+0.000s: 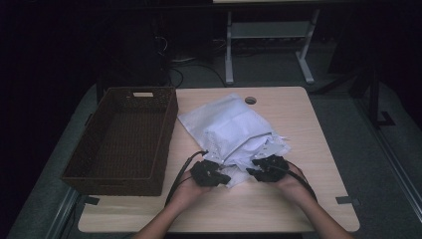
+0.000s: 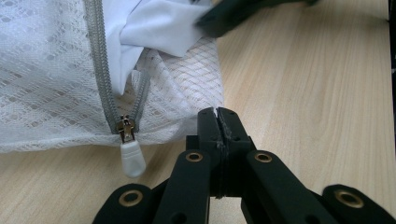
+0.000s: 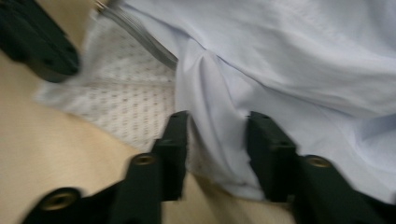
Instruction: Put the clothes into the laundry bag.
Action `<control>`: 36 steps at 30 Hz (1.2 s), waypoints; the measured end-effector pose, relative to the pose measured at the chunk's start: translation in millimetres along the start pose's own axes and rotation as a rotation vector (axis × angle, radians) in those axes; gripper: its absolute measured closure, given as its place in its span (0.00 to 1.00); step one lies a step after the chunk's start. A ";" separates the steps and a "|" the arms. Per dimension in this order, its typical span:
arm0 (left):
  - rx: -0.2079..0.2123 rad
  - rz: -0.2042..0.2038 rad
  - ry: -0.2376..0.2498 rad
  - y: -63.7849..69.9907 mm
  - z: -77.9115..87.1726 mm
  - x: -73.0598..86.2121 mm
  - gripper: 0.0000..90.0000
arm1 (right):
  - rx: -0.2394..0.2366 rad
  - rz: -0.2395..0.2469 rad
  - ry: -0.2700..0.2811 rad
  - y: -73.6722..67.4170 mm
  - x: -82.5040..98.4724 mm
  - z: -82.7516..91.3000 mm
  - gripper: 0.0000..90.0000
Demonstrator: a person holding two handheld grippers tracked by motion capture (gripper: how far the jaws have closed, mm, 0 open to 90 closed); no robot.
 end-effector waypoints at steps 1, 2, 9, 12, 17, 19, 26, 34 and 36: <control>-0.001 0.000 0.001 0.1 0.2 -0.1 1.00 | 0.017 0.004 -0.017 1.6 0.4 -3.4 0.73; -0.001 0.001 0.003 0.1 0.5 -0.2 1.00 | 0.025 0.008 -0.039 3.0 1.4 -8.2 0.81; 0.001 0.002 0.004 -0.7 1.0 0.0 1.00 | 0.005 0.006 0.002 -3.2 -7.5 -4.0 0.99; 0.000 0.001 0.006 -0.1 1.4 -0.7 1.00 | -0.033 -0.001 0.054 -9.8 -21.3 1.0 0.99; 0.002 -0.007 0.003 -0.4 2.0 -0.3 1.00 | -0.058 0.014 0.091 -17.4 -39.2 -2.4 0.99; 0.003 -0.008 0.004 -0.5 2.3 -0.3 1.00 | -0.063 0.012 0.104 -17.9 -43.7 -3.9 0.99; 0.010 -0.013 0.000 2.0 2.6 -0.1 1.00 | -0.040 -0.021 0.143 -13.2 -75.3 -27.6 0.99; 0.016 -0.016 -0.003 2.7 3.1 0.8 1.00 | -0.025 -0.047 0.192 1.3 -92.6 -53.4 0.99; 0.016 -0.016 -0.005 2.5 2.8 1.1 1.00 | -0.023 -0.042 0.199 2.1 -93.8 -56.3 0.99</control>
Point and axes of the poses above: each handheld gripper's, and its own axes: z roughly backward along the jaws, x roughly out of its underside, y roughly to its right, the point moved 10 cm from there along -z, roughly forward along the jaws, and after that the axes turned 13 degrees about -x, right-handed, at the moved point
